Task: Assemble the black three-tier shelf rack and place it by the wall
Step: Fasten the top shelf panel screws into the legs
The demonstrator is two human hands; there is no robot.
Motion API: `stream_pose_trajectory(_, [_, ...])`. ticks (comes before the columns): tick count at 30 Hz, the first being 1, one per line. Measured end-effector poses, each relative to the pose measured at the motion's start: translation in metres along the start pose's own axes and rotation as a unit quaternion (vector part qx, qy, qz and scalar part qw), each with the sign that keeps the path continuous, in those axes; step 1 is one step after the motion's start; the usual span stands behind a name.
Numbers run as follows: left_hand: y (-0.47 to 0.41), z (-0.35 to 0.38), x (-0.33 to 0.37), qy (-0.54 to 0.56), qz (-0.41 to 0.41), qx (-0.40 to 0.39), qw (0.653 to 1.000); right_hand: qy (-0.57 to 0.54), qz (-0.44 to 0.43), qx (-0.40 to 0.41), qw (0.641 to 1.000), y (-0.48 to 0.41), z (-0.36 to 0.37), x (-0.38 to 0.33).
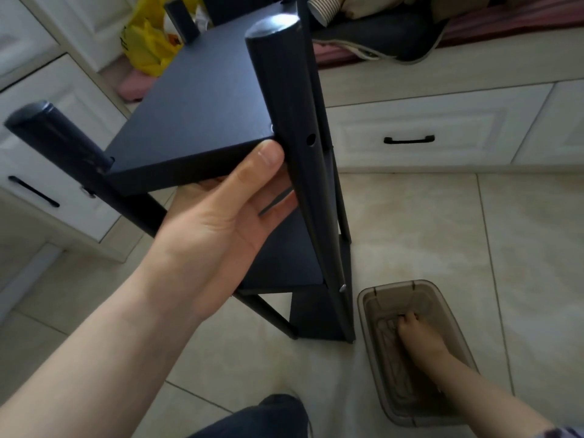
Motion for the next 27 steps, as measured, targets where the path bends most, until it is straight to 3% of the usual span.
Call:
stream_pose_trajectory(4, [-0.001,-0.001,0.0,-0.001,-0.001,-0.007,1.0,-0.018,0.003,0.006,1.0,0.002,0.0,0.001])
stream_pose_trajectory(13, [-0.001,-0.003,0.001,-0.012,0.004,-0.01,1.0,-0.217,0.056,0.041,0.974,0.014,-0.04,-0.015])
stream_pose_trajectory(19, [0.001,0.002,-0.001,0.035,-0.022,-0.018,0.999,-0.119,-0.063,0.086,0.987,0.036,-0.128,-0.044])
stream_pose_trajectory(27, [0.003,0.003,-0.003,0.056,-0.038,-0.013,0.998,-0.085,-0.199,0.154,0.964,0.113,-0.278,-0.066])
Point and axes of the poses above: each hand's wrist, its own y-axis away from the middle knuckle, its own z-axis out of the palm, x = y × z, the point moved 4 cm from there along -y, towards the middle knuckle, and after that the axes turned 12 degrees about -y, right-handed, at the moved point
